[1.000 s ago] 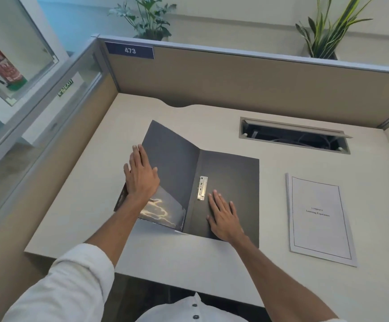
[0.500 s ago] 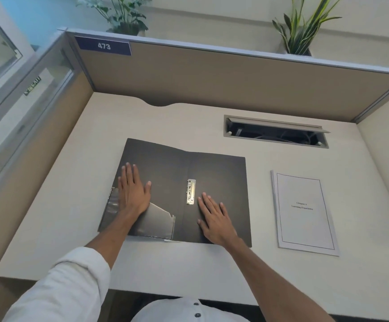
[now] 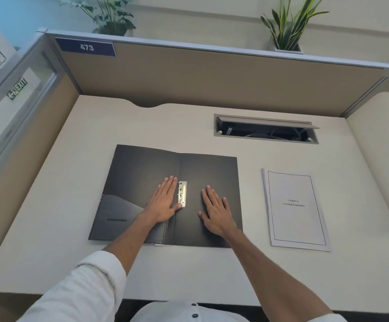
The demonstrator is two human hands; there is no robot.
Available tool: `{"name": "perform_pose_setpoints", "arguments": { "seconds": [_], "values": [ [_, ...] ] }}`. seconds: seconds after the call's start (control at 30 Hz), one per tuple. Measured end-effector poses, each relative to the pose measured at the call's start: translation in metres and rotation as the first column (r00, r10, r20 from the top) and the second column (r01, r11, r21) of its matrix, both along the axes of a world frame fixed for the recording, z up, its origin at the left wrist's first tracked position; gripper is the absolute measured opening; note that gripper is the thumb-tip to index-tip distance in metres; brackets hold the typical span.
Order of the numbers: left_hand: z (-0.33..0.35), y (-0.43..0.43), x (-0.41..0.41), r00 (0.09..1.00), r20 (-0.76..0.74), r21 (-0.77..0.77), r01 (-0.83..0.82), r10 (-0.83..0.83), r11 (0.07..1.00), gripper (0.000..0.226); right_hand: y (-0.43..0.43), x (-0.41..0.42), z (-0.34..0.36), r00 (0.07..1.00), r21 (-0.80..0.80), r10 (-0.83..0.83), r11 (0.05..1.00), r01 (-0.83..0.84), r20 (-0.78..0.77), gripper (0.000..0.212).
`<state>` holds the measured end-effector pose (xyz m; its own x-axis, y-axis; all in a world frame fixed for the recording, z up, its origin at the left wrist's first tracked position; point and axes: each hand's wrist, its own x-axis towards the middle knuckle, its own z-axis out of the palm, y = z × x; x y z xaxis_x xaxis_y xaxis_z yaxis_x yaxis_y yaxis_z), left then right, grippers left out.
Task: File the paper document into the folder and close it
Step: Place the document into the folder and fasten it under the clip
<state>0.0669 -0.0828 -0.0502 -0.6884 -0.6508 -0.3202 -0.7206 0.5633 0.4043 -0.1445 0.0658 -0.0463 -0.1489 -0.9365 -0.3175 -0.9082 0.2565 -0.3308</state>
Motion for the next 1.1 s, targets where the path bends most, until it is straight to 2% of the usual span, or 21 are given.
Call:
{"name": "perform_pose_setpoints", "arguments": {
  "seconds": [0.37, 0.43, 0.57, 0.63, 0.73, 0.93, 1.1],
  "values": [
    [0.007, -0.002, -0.004, 0.998, 0.031, -0.037, -0.051, 0.052, 0.998, 0.107, 0.001, 0.002, -0.002, 1.0, 0.021, 0.013, 1.0, -0.012, -0.011, 0.076],
    [0.011, -0.005, -0.002, 0.998, 0.015, 0.016, -0.055, 0.054, 0.998, 0.107, 0.001, 0.001, -0.003, 1.0, 0.025, 0.015, 1.0, -0.015, -0.007, 0.076],
    [0.023, -0.016, 0.005, 0.986, -0.117, 0.22, -0.089, 0.117, 0.972, 0.101, 0.002, 0.0, -0.006, 1.0, 0.014, 0.016, 1.0, -0.016, -0.009, 0.076],
    [0.028, -0.019, 0.009, 0.983, -0.156, 0.208, -0.065, 0.099, 0.976, 0.093, 0.002, 0.0, -0.007, 1.0, 0.016, 0.018, 1.0, -0.018, -0.013, 0.076],
    [0.033, -0.015, 0.009, 0.968, -0.235, 0.093, -0.072, 0.092, 0.993, 0.074, 0.002, -0.001, -0.008, 1.0, 0.017, 0.016, 1.0, -0.016, -0.011, 0.076],
    [0.047, -0.018, -0.016, 0.896, -0.389, 0.106, -0.189, 0.215, 0.976, 0.012, 0.003, -0.001, -0.009, 1.0, 0.018, 0.016, 1.0, -0.016, -0.004, 0.076],
    [0.053, -0.029, -0.04, 0.901, -0.347, -0.027, -0.287, 0.261, 0.957, 0.007, 0.005, -0.003, -0.009, 1.0, 0.018, 0.018, 1.0, -0.018, -0.009, 0.075]
  ]
}}
